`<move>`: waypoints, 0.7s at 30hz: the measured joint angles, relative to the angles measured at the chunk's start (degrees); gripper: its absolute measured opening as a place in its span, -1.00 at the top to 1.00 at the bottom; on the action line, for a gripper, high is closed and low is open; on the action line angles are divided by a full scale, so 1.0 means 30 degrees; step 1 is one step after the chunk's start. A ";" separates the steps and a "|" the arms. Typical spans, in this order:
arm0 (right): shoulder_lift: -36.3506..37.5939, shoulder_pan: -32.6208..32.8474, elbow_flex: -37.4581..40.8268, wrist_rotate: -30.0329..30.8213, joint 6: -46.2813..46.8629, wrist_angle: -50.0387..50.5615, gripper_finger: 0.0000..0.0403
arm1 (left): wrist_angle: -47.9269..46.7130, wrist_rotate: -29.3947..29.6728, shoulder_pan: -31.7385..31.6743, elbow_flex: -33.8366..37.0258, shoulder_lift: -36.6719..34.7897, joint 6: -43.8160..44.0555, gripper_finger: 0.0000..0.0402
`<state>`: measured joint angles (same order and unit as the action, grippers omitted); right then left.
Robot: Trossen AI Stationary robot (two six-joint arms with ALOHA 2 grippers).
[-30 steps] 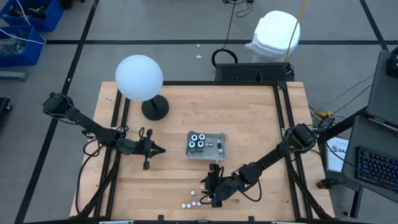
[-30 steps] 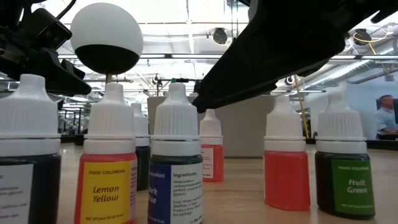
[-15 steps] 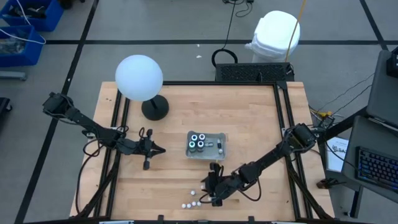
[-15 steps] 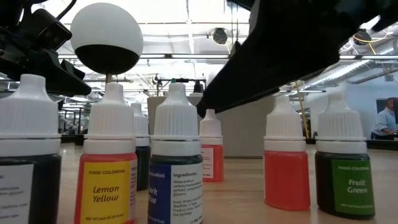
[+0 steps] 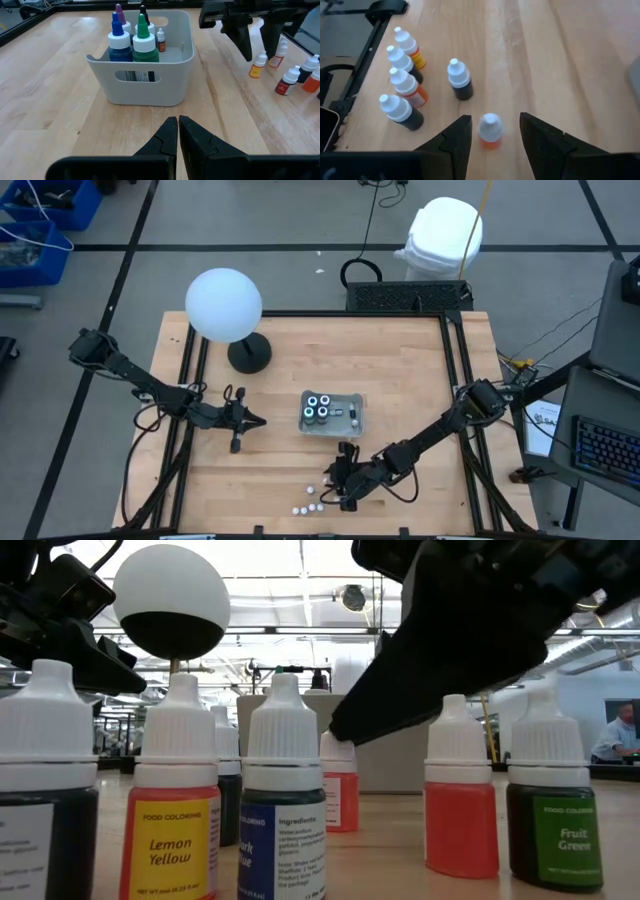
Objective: Pick & Place food coloring
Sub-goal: Put the small yellow food coloring bottle into the gray bin
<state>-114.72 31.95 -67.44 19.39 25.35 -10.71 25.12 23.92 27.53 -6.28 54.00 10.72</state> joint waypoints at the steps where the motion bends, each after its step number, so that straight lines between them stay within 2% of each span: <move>1: -0.0259 0.0011 0.0000 -0.0052 -0.0288 -0.0516 0.23 | -0.0025 0.0000 -0.0004 0.0000 -0.0004 -0.0004 0.87; 5: -0.1277 -0.0277 -0.0006 -0.1620 -0.0742 -0.2140 0.23 | -0.0015 -0.0015 -0.0001 0.0000 -0.0007 -0.0015 0.87; 21: -0.0158 -0.0382 0.0000 -0.1550 -0.1061 -0.1419 0.23 | -0.0024 -0.0024 -0.0005 0.0000 -0.0007 -0.0175 0.87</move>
<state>-115.20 30.81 -67.44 14.74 22.17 -14.97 25.05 23.85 27.51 -6.28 53.98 10.20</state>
